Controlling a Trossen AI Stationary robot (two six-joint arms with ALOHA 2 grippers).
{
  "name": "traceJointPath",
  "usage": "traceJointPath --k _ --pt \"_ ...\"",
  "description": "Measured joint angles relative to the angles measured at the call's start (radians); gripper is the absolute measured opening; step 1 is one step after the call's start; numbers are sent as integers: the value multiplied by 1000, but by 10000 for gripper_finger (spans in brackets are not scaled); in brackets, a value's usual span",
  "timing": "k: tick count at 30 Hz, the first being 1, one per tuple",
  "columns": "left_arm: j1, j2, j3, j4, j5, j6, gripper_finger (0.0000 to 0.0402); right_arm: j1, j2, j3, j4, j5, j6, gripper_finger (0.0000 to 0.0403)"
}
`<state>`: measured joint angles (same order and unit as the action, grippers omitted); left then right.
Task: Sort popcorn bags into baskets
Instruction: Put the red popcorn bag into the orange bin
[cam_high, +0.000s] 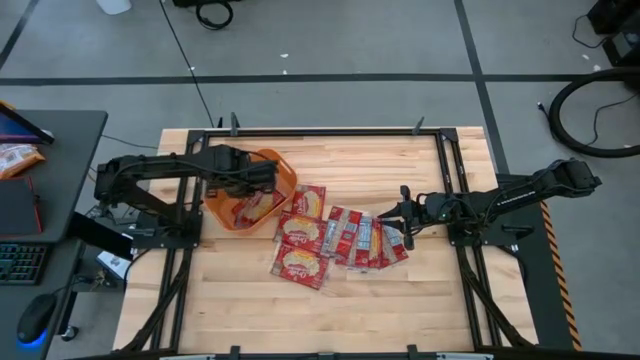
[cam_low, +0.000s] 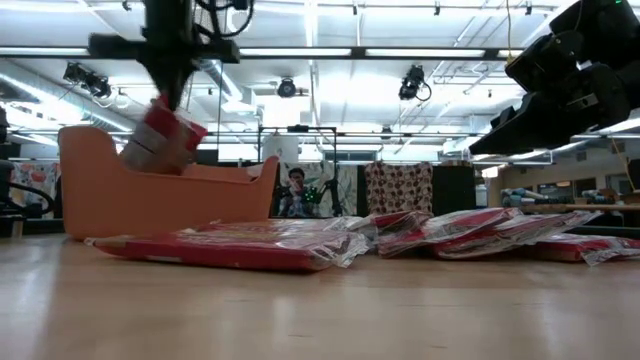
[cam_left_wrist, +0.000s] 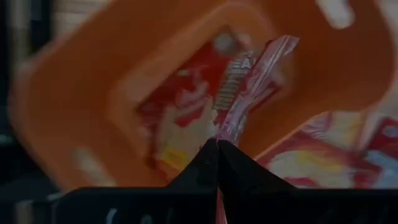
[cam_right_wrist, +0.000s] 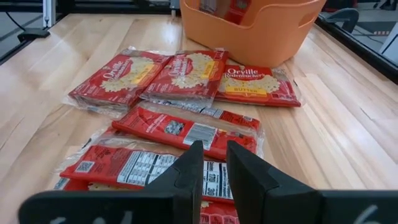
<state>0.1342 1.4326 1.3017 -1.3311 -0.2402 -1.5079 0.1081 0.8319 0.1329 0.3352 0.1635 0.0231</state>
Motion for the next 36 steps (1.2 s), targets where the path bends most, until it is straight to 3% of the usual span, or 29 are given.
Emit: traceJointPath --k 7,18,23,31,36 --pt "45 1 -83 244 -61 62 9 1 0 0 8 0 3 76" --pt "118 2 -195 406 -114 163 9 1 0 0 31 -1 -34 76" --pt "116 2 -226 453 -185 169 12 1 0 0 30 -2 -34 76" --pt "96 1 -229 477 -199 350 81 1 0 0 14 -2 -43 76" --pt "97 1 -229 605 -128 517 137 1 0 0 29 -2 -59 76"
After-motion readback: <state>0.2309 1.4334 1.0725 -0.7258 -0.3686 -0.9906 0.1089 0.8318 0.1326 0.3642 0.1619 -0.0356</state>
